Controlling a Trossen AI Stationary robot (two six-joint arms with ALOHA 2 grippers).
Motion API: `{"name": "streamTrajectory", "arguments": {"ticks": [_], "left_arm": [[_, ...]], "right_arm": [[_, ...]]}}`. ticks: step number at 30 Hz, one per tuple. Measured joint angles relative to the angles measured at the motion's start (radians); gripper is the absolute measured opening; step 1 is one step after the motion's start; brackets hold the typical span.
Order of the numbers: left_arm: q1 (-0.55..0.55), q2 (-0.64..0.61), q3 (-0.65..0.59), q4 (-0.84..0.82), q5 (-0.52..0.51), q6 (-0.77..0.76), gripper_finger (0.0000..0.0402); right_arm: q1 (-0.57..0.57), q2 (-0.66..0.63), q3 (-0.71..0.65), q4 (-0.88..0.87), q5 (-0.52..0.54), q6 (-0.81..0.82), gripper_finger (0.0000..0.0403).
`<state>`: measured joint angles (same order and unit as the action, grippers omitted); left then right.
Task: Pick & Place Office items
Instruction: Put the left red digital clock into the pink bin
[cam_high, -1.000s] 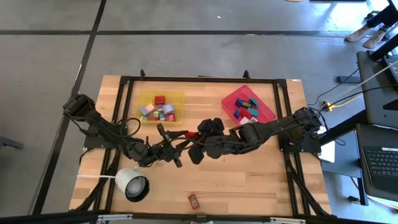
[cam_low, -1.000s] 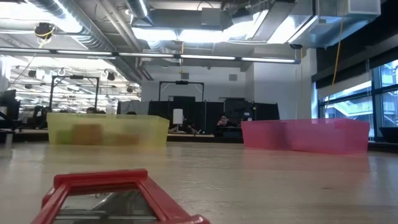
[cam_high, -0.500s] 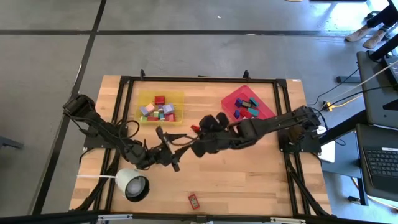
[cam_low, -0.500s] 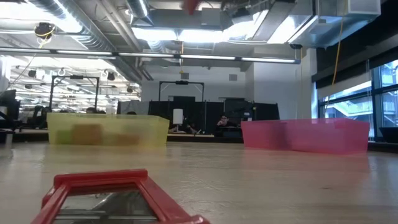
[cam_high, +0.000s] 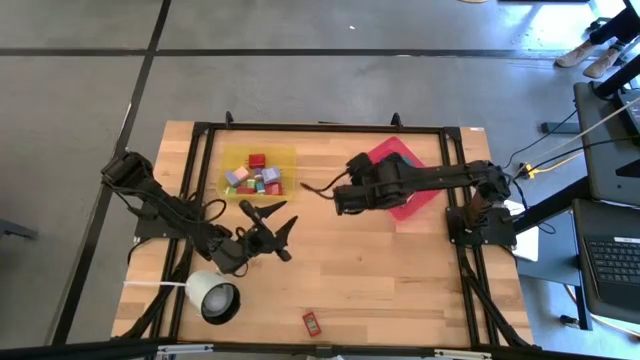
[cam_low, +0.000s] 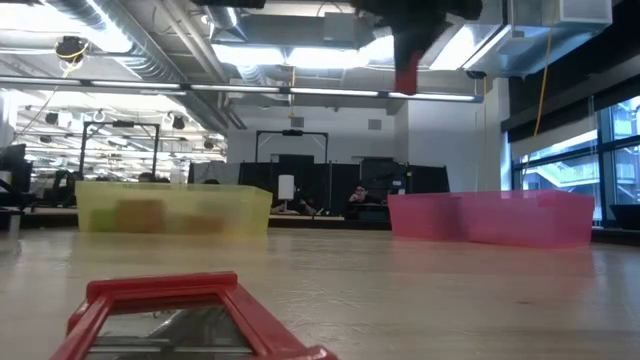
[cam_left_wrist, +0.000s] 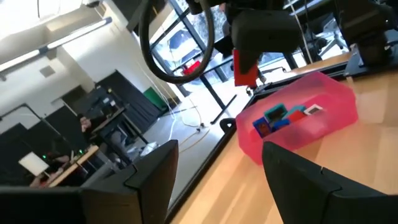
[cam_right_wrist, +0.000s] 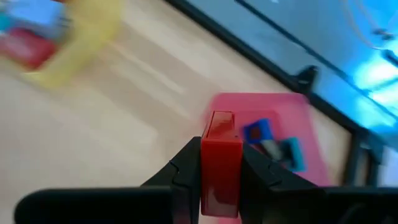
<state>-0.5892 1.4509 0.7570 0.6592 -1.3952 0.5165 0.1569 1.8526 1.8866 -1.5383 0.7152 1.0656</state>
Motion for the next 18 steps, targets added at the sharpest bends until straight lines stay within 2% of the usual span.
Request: {"name": "streamTrajectory", "arguments": {"ticks": [7,18], "left_arm": [[-0.002,0.000,0.000,-0.137,-0.002,-0.135,0.0228],[-0.055,0.000,0.000,-0.189,-0.002,-0.191,0.0228]], "right_arm": [[-0.082,-0.002,-0.051,-0.030,0.029,-0.042,0.0071],[-0.281,-0.002,-0.419,0.033,-0.045,-0.030,0.0071]]}}
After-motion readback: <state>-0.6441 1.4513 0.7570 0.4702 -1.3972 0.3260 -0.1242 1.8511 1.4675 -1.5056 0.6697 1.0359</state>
